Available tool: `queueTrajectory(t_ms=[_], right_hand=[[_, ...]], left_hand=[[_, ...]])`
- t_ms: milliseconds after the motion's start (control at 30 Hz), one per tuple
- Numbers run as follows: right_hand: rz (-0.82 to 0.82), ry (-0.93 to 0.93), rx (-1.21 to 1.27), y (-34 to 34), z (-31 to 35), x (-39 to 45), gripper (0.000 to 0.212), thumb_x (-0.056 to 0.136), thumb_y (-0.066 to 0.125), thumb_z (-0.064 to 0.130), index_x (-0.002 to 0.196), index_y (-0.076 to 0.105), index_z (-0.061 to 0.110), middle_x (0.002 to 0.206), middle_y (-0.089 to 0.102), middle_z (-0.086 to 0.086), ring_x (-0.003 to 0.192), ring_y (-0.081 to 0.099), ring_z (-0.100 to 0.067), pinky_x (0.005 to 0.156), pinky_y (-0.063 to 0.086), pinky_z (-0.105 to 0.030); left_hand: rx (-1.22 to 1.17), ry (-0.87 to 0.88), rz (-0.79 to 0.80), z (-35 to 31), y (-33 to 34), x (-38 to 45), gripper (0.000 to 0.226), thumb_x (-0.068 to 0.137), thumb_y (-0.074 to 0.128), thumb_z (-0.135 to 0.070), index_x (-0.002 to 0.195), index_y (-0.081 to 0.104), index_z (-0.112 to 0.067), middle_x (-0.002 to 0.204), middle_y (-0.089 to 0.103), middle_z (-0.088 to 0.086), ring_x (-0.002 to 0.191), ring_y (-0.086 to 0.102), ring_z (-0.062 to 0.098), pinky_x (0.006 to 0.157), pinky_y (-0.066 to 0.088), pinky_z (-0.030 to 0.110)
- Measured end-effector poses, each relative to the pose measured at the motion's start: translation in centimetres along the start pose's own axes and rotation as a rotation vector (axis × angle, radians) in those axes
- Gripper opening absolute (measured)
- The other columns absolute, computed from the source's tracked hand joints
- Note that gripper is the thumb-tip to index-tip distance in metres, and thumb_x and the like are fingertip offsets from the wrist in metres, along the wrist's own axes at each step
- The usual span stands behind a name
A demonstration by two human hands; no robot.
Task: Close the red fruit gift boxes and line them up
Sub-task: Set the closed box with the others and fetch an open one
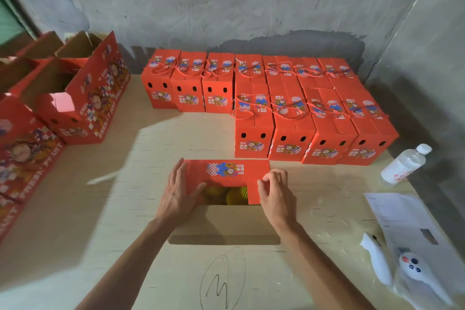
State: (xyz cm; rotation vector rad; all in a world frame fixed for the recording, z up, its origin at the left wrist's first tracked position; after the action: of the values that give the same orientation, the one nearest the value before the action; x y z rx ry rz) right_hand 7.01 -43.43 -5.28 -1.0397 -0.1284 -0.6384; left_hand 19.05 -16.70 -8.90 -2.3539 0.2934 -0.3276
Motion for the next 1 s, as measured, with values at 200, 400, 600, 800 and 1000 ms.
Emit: queueTrajectory(t_ms=[200,400,600,800,1000], right_hand=[[0.126,-0.062,0.183,-0.1,-2.0,-2.1,0.023,0.101,0.062,0.009,0.121,0.074,0.009,0.148,0.055,-0.003,0.120,0.065,-0.012,0.094,0.057,-0.029],[0.449,-0.093,0.341,0.6,-3.6,-3.4,0.063,0.096,0.049,-0.019,0.146,0.057,0.019,0.166,0.031,0.011,0.150,0.031,-0.001,0.119,0.035,-0.021],[0.634,0.021,0.328,1.0,-4.7,-3.6,0.057,0.092,0.075,0.042,0.145,0.052,0.048,0.162,0.026,0.028,0.139,0.044,0.005,0.098,0.056,-0.032],[0.287,0.189,0.223,0.0,-3.3,-0.5,0.058,0.090,0.055,0.071,0.117,0.063,0.021,0.111,0.069,0.005,0.100,0.068,-0.015,0.072,0.053,-0.027],[0.106,-0.228,-0.069,0.3,1.7,1.0,0.039,0.095,0.073,0.022,0.129,0.067,0.003,0.140,0.062,-0.013,0.131,0.058,-0.029,0.110,0.047,-0.043]], left_hand=[[0.005,0.308,-0.094,-1.8,-2.8,-3.6,0.028,0.099,0.051,-0.010,0.113,0.074,-0.016,0.126,0.064,-0.013,0.118,0.061,0.014,0.099,0.051,0.044],[-0.024,0.216,0.205,-0.1,-3.5,-4.8,0.067,0.082,0.033,0.010,0.135,0.067,-0.014,0.149,0.056,-0.007,0.143,0.046,0.008,0.118,0.039,0.035],[-0.113,0.134,0.342,1.1,-4.1,-4.0,0.056,0.080,0.084,-0.054,0.132,0.067,-0.039,0.137,0.063,-0.022,0.128,0.059,0.001,0.105,0.050,0.029],[-0.064,-0.134,-0.055,1.9,-5.4,-2.4,0.074,0.082,0.078,-0.058,0.145,0.049,-0.033,0.106,0.078,-0.012,0.086,0.073,0.008,0.081,0.060,0.035],[0.396,0.111,-0.109,-2.7,-2.0,-2.3,0.051,0.103,0.056,-0.035,0.152,0.046,-0.024,0.162,0.037,0.012,0.148,0.036,0.034,0.114,0.037,0.056]])
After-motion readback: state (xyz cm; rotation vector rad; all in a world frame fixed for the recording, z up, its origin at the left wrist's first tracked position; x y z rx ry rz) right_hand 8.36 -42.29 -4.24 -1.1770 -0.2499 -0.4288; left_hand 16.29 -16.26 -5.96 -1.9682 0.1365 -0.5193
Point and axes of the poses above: each hand's wrist, its own x-axis towards the middle knuckle, its own y-axis out of the palm, z = x × y, the point moved 10 cm from there along x, towards the middle knuckle
